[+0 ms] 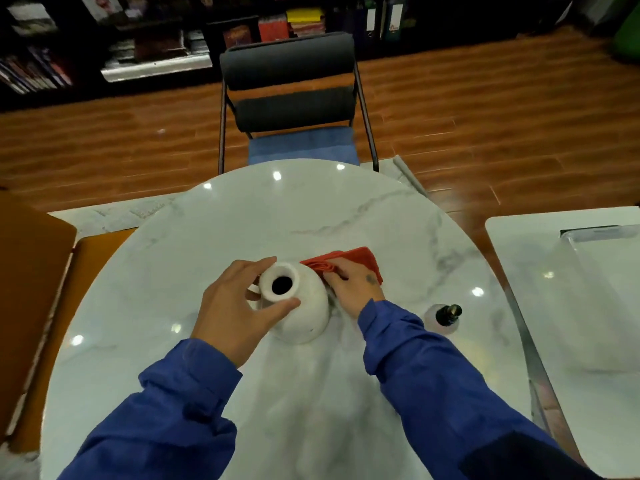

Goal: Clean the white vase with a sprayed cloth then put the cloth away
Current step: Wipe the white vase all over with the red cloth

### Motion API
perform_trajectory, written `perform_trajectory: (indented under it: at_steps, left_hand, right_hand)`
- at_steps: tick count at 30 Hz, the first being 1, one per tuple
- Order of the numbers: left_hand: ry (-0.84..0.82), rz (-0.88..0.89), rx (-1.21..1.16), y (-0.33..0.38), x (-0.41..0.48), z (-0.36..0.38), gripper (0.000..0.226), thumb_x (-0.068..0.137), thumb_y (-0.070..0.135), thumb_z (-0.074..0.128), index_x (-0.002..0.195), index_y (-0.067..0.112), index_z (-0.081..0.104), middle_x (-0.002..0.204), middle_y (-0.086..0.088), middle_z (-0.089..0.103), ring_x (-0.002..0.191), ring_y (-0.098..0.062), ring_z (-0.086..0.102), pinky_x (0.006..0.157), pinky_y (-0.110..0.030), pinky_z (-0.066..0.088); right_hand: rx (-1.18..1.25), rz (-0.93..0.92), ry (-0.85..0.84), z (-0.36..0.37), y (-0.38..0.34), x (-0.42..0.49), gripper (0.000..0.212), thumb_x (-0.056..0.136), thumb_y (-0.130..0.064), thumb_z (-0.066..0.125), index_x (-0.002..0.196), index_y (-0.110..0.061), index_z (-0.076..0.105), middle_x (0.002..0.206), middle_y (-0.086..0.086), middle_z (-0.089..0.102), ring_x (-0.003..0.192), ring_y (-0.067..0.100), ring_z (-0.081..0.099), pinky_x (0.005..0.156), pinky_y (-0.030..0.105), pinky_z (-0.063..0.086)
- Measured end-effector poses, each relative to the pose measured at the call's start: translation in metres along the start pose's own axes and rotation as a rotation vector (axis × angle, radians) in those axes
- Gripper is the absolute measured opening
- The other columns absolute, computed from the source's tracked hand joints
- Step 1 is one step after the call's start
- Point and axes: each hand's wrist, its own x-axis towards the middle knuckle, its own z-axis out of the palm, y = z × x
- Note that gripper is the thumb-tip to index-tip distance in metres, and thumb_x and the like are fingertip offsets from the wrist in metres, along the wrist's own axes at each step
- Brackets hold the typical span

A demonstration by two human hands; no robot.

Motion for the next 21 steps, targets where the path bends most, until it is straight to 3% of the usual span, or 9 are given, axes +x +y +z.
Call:
perform_trajectory:
  at_steps: [4,10,15,18,21]
  left_hand:
    - [-0.004,0.01,0.041,0.005,-0.001,-0.002,0.056,0.063,0.042,0.081,0.115,0.031,0.062,0.102,0.016,0.062,0.088,-0.001,0.063,0.08,-0.019,0.051]
    - [-0.017,0.058,0.079,0.007,0.001,-0.004,0.05,0.063,0.039,0.081,0.11,0.032,0.063,0.098,0.02,0.062,0.087,0.005,0.061,0.078,-0.014,0.047]
    - [-0.039,0.064,0.069,0.007,0.003,-0.004,0.056,0.062,0.045,0.075,0.114,0.026,0.064,0.101,0.012,0.065,0.092,-0.003,0.063,0.076,-0.008,0.05]
    - [-0.041,0.055,0.039,0.007,0.002,-0.003,0.06,0.06,0.048,0.074,0.114,0.026,0.065,0.101,0.012,0.065,0.095,0.004,0.06,0.076,-0.005,0.051]
    - [-0.034,0.05,0.039,0.009,0.002,-0.003,0.06,0.059,0.047,0.074,0.114,0.026,0.064,0.1,0.013,0.064,0.094,0.009,0.057,0.073,-0.005,0.051]
  right_hand:
    - [0.048,0.011,-0.032,0.004,0.002,-0.008,0.027,0.094,-0.026,0.049,0.115,-0.029,0.066,0.112,-0.008,0.069,0.104,0.015,0.062,0.094,0.032,0.049]
    - [0.029,0.069,0.079,0.006,0.02,-0.036,0.026,0.098,-0.026,0.046,0.119,-0.027,0.062,0.111,-0.005,0.062,0.098,0.014,0.053,0.075,0.015,0.037]
    - [0.076,0.061,0.016,0.004,0.008,-0.015,0.03,0.097,-0.023,0.045,0.121,-0.025,0.063,0.118,-0.002,0.066,0.108,0.018,0.059,0.093,0.026,0.045]
    - [0.073,0.052,-0.071,0.004,-0.002,0.002,0.029,0.096,-0.023,0.045,0.118,-0.024,0.064,0.114,-0.002,0.068,0.106,0.019,0.061,0.097,0.031,0.047]
    - [0.117,0.085,-0.04,0.004,0.002,-0.009,0.027,0.096,-0.024,0.045,0.117,-0.024,0.063,0.111,-0.003,0.068,0.104,0.02,0.06,0.095,0.036,0.049]
